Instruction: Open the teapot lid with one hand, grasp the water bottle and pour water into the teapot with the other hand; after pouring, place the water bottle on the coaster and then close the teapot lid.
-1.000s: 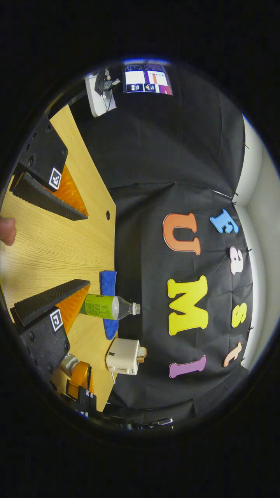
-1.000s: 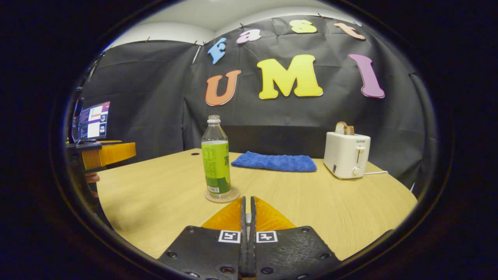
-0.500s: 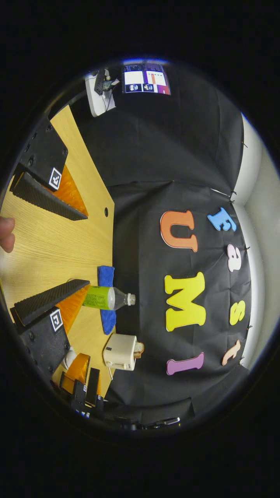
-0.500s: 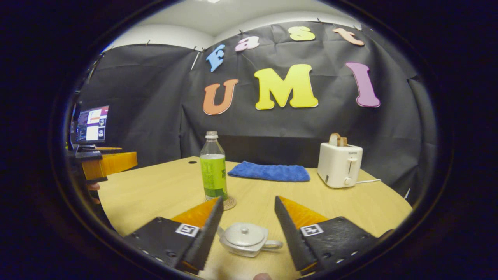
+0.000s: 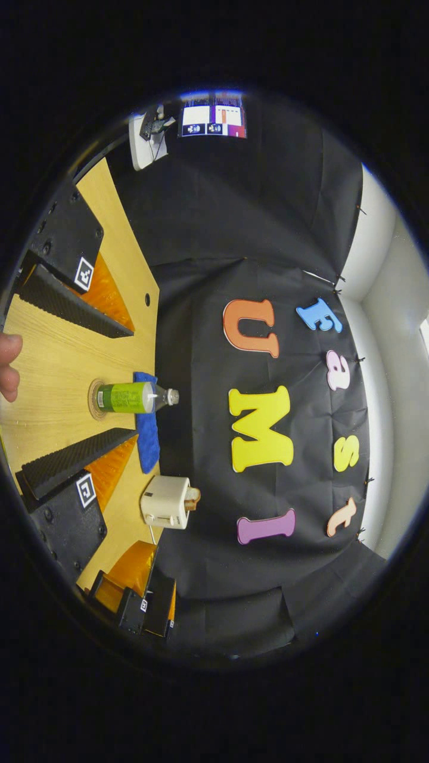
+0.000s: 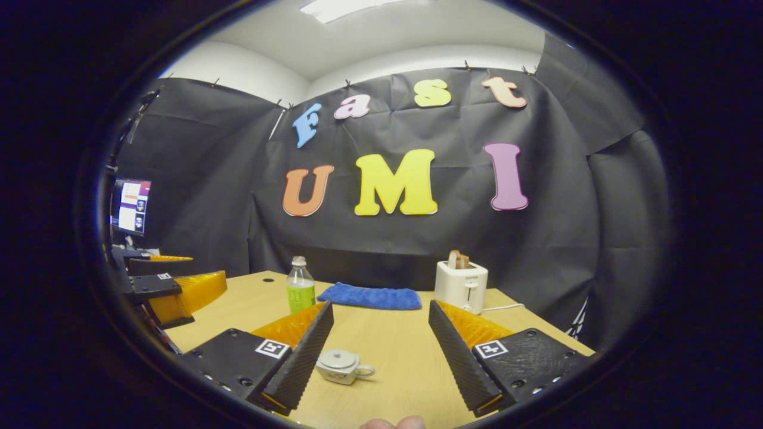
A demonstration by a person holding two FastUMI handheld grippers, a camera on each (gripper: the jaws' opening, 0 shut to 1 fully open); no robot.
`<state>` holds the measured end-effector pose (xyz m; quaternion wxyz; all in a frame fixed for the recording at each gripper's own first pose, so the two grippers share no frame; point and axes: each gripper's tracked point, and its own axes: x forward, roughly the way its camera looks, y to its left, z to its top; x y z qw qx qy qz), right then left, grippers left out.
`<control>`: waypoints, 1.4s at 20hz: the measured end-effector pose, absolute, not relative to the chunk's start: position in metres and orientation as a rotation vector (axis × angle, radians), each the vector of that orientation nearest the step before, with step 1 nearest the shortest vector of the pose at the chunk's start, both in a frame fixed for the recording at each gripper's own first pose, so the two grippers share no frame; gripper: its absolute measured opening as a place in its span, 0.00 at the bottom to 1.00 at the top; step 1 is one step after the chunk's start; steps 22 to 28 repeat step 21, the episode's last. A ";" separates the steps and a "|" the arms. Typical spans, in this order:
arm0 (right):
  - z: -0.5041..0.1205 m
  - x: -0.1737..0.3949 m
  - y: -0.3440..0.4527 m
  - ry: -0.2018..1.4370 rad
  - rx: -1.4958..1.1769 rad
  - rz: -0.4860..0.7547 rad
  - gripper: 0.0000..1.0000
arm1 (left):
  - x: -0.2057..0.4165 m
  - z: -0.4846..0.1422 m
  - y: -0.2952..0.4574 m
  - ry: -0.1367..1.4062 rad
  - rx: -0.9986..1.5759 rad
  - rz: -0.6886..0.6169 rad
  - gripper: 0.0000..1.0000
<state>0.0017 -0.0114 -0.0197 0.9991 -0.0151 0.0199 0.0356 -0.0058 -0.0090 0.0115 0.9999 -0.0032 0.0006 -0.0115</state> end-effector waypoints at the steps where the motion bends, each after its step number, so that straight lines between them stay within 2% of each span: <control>1: -0.017 -0.006 -0.016 0.035 -0.016 0.054 0.97 | -0.011 0.014 -0.017 -0.009 -0.011 -0.036 0.95; 9: -0.004 -0.045 -0.028 -0.008 -0.025 -0.020 0.96 | -0.032 0.013 -0.032 -0.007 -0.005 -0.060 0.95; 17: -0.002 -0.038 -0.018 -0.002 -0.038 -0.020 0.96 | -0.026 0.014 -0.014 -0.009 -0.001 -0.022 0.95; 28: -0.007 -0.034 -0.007 0.012 -0.050 -0.009 0.96 | -0.023 0.014 -0.017 -0.014 0.004 -0.036 0.95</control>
